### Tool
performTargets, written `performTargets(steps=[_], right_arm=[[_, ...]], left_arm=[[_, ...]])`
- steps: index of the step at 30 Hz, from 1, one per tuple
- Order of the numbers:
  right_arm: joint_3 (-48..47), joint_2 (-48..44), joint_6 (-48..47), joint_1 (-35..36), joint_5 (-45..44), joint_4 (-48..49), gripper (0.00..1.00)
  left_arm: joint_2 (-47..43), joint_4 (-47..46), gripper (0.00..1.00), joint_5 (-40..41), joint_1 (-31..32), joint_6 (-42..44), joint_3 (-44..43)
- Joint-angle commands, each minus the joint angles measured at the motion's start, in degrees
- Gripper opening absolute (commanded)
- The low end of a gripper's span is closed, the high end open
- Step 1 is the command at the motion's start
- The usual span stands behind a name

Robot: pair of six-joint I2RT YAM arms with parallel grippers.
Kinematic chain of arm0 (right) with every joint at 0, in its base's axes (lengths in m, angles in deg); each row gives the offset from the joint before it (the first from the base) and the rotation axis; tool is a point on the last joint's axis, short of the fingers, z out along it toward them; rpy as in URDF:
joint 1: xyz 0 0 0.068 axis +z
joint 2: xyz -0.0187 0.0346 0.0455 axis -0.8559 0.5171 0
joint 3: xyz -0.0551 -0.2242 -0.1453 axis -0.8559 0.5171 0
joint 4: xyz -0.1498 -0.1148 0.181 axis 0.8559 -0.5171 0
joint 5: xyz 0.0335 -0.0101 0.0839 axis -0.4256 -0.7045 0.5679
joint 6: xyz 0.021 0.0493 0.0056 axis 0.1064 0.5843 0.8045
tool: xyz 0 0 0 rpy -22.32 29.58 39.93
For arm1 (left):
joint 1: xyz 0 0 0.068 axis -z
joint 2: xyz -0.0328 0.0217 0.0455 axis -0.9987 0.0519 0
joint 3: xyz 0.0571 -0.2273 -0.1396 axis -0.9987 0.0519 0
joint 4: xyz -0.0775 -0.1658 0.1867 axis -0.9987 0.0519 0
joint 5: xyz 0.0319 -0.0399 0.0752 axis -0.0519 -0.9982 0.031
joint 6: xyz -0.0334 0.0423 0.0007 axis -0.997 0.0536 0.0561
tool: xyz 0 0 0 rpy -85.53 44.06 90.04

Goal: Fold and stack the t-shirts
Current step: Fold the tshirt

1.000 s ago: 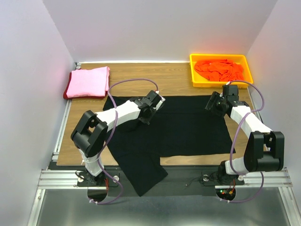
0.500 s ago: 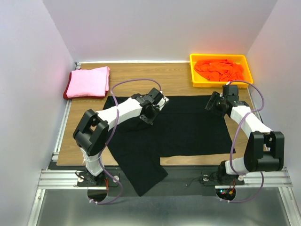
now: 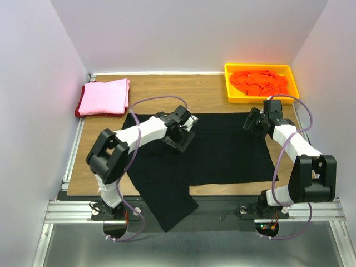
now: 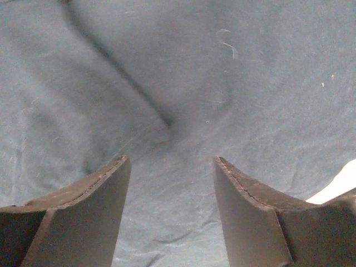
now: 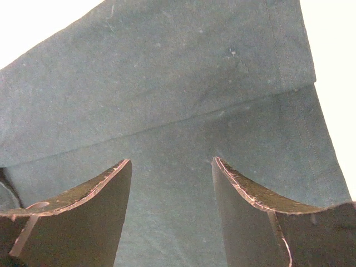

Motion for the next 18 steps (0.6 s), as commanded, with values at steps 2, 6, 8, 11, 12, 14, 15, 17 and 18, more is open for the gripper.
performTargets(steps=[2,6,8,11,12,14,15,17,18], right_arm=[[-4.2,1.1,-0.9,-0.3,0.8,1.4,0.66],[-5.7,2.3,-0.7,-0.3,2.9,1.5,0.66],[-6.0,2.9,-0.6,-0.3,3.3,1.5,0.66],[-6.2,3.8,-0.5,-0.3,4.0,1.5,0.66],[-6.1,4.0,-0.6,-0.3,4.2,1.5,0.66],[-6.0,4.2,-0.5,-0.3,4.4,1.5,0.66],[-5.9,4.3,-0.6,-0.3,4.5,1.6,0.66],[-5.8,4.5,-0.8,-0.3,4.7,1.5,0.66],[-5.7,4.6,-0.8,-0.3,4.8,1.5,0.66]], left_arm=[[-10.3,-6.2,0.73,4.9,-7.4,-9.6,6.0],[-21.7,-12.5,0.73,8.2,-16.8,-16.8,15.8],[-24.3,-14.6,0.73,7.3,-20.7,-19.2,20.6],[-28.1,-16.8,0.74,5.7,-23.8,-21.5,25.6],[-28.5,-17.1,0.74,3.7,-24.1,-21.7,26.6],[-28.8,-17.4,0.75,2.5,-25.5,-21.8,28.1],[-28.8,-18.0,0.77,2.1,-25.7,-21.6,28.5],[-28.7,-19.2,0.78,1.1,-25.9,-21.4,29.4],[-28.3,-19.7,0.78,0.6,-25.9,-21.4,29.7]])
